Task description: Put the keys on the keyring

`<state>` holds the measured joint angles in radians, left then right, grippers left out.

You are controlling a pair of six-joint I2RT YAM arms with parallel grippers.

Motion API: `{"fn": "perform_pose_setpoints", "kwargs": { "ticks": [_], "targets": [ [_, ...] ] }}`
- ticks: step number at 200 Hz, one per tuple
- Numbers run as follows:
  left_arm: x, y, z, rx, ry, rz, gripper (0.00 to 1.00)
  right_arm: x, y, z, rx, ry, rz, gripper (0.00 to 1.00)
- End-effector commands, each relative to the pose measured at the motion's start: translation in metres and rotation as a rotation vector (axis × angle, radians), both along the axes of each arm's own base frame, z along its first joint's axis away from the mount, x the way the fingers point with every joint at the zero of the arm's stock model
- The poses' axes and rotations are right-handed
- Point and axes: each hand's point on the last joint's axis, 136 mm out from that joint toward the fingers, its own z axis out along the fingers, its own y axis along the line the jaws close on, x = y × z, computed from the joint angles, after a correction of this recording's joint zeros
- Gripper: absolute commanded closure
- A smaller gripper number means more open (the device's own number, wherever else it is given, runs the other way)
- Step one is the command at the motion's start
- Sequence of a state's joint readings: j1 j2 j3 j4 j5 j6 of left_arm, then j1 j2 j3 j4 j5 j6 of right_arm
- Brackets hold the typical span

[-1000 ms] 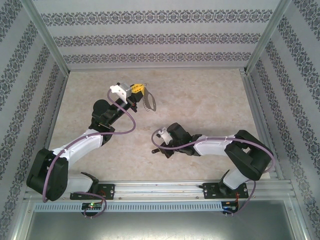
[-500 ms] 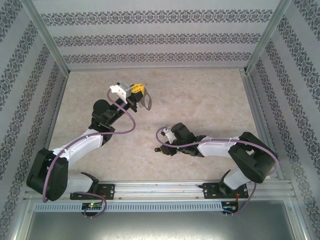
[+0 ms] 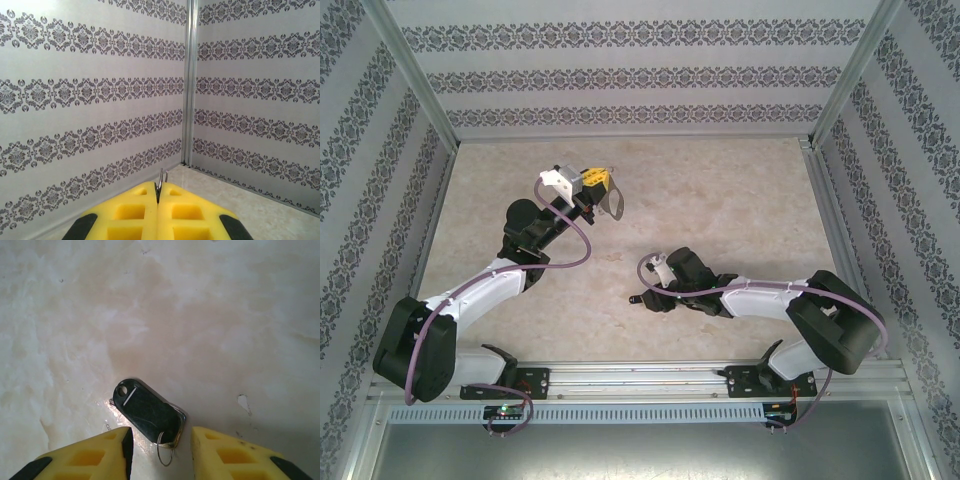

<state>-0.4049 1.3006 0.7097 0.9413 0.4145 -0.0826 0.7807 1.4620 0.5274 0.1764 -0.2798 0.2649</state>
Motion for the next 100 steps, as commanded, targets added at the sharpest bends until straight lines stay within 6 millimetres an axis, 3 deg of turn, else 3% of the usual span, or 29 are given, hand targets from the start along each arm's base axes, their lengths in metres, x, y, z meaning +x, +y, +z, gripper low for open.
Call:
{"fn": "perform_pose_setpoints", "kwargs": {
  "ticks": [1,100],
  "targets": [
    [-0.0107,-0.0013,0.0277,-0.026,-0.07,-0.025,1.0,-0.0012,-0.002,-0.0055,0.007,0.022,-0.008,0.64],
    [-0.0095,-0.0009,0.0254,-0.029,-0.064,-0.025,1.0,0.0029,-0.0031,-0.0129,-0.014,0.02,-0.014,0.77]
  ]
}}
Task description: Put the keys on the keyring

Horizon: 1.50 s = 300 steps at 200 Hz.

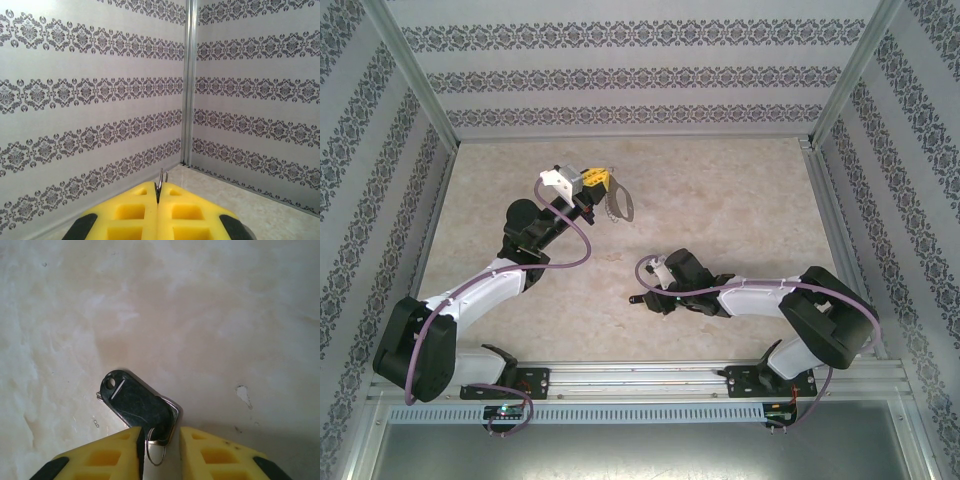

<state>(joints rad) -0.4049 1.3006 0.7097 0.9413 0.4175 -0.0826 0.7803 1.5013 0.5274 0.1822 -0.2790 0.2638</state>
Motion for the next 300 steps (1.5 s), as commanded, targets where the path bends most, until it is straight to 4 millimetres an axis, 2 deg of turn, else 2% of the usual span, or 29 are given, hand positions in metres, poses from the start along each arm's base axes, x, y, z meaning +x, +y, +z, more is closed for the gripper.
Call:
{"fn": "perform_pose_setpoints", "kwargs": {
  "ticks": [1,35,72,101,117,130,143,204,300],
  "targets": [
    [-0.009,-0.001,0.025,-0.029,-0.063,-0.023,1.0,0.005,-0.001,-0.001,0.011,-0.003,-0.015,0.77],
    [-0.009,-0.001,0.025,-0.032,-0.063,-0.024,1.0,0.005,-0.002,-0.003,0.007,0.003,-0.014,0.85],
    [-0.009,-0.001,0.025,-0.032,-0.062,-0.02,1.0,0.004,-0.001,-0.005,0.011,0.012,-0.01,0.86],
    [-0.008,-0.001,0.024,-0.032,-0.061,-0.022,1.0,0.004,-0.003,-0.004,0.012,0.01,-0.015,0.92],
    [-0.008,-0.001,0.024,-0.032,-0.06,-0.024,1.0,0.004,-0.004,0.0,0.017,0.004,-0.02,0.9],
    [-0.008,-0.002,0.024,-0.033,-0.059,-0.026,1.0,0.006,-0.005,0.003,0.022,-0.004,-0.029,0.79],
    [-0.008,-0.002,0.025,-0.036,-0.06,-0.027,1.0,0.007,-0.006,0.005,0.029,-0.006,-0.033,0.75],
    [-0.008,-0.002,0.024,-0.037,-0.058,-0.029,1.0,0.007,-0.005,0.005,0.037,0.002,-0.028,0.79],
    [-0.008,-0.002,0.026,-0.044,-0.058,-0.03,1.0,0.005,-0.004,0.003,0.04,0.012,-0.018,0.79]
  ]
}}
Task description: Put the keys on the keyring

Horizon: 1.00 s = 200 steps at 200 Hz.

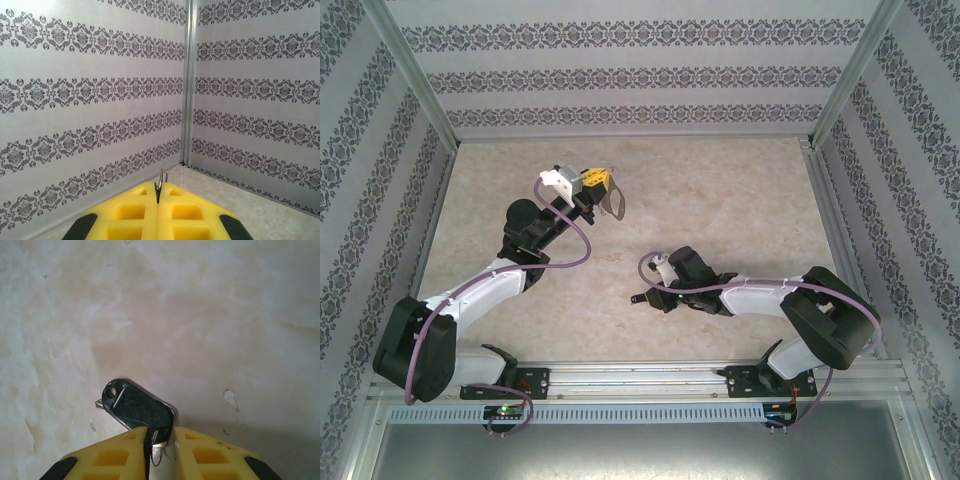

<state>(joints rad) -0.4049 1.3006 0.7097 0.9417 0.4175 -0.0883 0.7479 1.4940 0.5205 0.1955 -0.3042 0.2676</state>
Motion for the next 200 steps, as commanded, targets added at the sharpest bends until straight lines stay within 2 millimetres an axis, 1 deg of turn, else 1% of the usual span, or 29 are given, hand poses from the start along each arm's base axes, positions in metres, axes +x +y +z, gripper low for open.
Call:
{"fn": "perform_pose_setpoints", "kwargs": {
  "ticks": [1,32,68,88,96,150,200],
  "targets": [
    [-0.008,-0.0023,0.0258,-0.04,-0.062,-0.029,1.0,-0.0011,0.0,0.0004,0.016,0.005,0.001,0.79],
    [-0.008,-0.0024,0.0256,-0.042,-0.06,-0.031,1.0,-0.0021,-0.0003,-0.001,0.014,0.009,0.004,0.75],
    [-0.0077,-0.002,0.0258,-0.045,-0.058,-0.03,1.0,-0.0029,-0.0001,-0.0006,0.019,0.01,0.007,0.74],
    [-0.0071,-0.0022,0.0255,-0.045,-0.056,-0.03,1.0,-0.0039,0.0001,0.001,0.028,0.006,0.009,0.68],
    [-0.0067,-0.0022,0.0251,-0.045,-0.055,-0.03,1.0,-0.0043,0.0001,0.0019,0.031,0.004,0.01,0.68],
    [-0.0066,-0.0025,0.0251,-0.047,-0.055,-0.032,1.0,-0.0054,-0.0014,0.0075,0.045,-0.008,0.007,0.68],
    [-0.0064,-0.0024,0.0246,-0.049,-0.054,-0.032,1.0,-0.0048,0.0005,0.0031,0.038,0.003,0.013,0.7]
  ]
}}
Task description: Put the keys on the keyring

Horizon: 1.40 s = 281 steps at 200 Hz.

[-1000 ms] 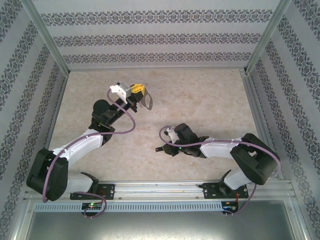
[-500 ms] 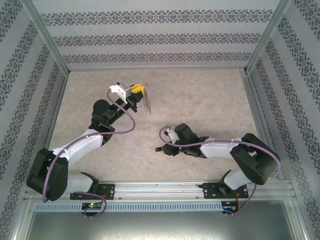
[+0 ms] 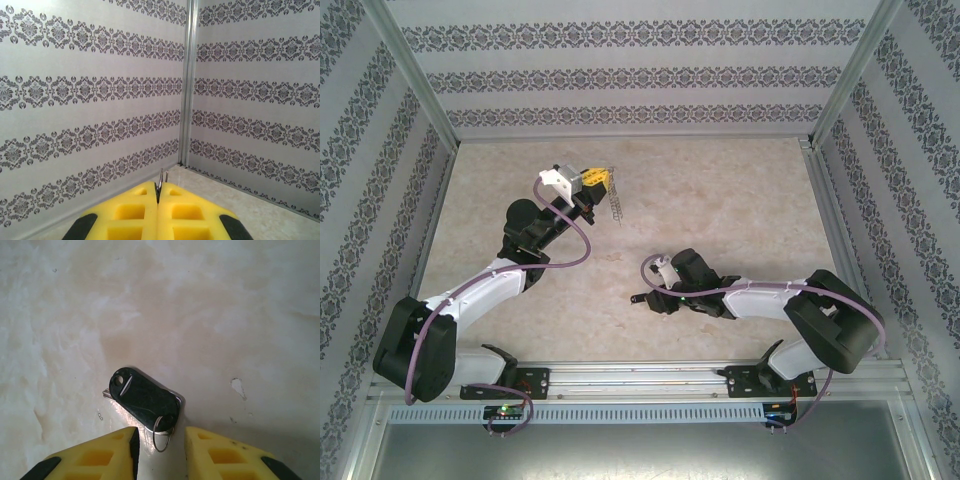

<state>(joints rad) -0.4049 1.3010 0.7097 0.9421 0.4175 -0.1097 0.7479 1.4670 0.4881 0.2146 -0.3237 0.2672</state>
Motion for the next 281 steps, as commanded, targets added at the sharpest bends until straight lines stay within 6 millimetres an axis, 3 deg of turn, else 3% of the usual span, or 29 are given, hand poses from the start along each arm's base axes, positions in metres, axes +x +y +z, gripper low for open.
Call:
{"fn": "perform_pose_setpoints", "kwargs": {
  "ticks": [1,111,136,161,180,214,281],
  "targets": [
    [-0.007,-0.002,0.025,-0.035,-0.069,-0.027,1.0,0.002,0.002,0.002,0.018,0.004,0.0,0.7],
    [-0.005,-0.003,0.023,-0.036,-0.062,-0.03,1.0,0.004,0.004,-0.001,0.01,0.004,0.001,0.78],
    [-0.006,-0.004,0.024,-0.037,-0.065,-0.031,1.0,0.005,0.004,-0.002,0.007,0.004,-0.002,0.85],
    [-0.006,-0.004,0.024,-0.038,-0.065,-0.034,1.0,0.006,0.003,0.0,0.008,-0.003,-0.009,1.0],
    [-0.007,-0.005,0.022,-0.036,-0.062,-0.041,1.0,0.009,-0.002,0.005,0.011,-0.024,-0.031,1.0],
    [-0.009,-0.009,0.023,-0.027,-0.061,-0.074,1.0,0.02,-0.015,0.031,0.052,-0.092,-0.101,1.0],
    [-0.022,-0.034,0.02,0.029,-0.042,-0.25,1.0,0.052,-0.058,0.129,0.22,-0.352,-0.299,1.0]
  ]
}}
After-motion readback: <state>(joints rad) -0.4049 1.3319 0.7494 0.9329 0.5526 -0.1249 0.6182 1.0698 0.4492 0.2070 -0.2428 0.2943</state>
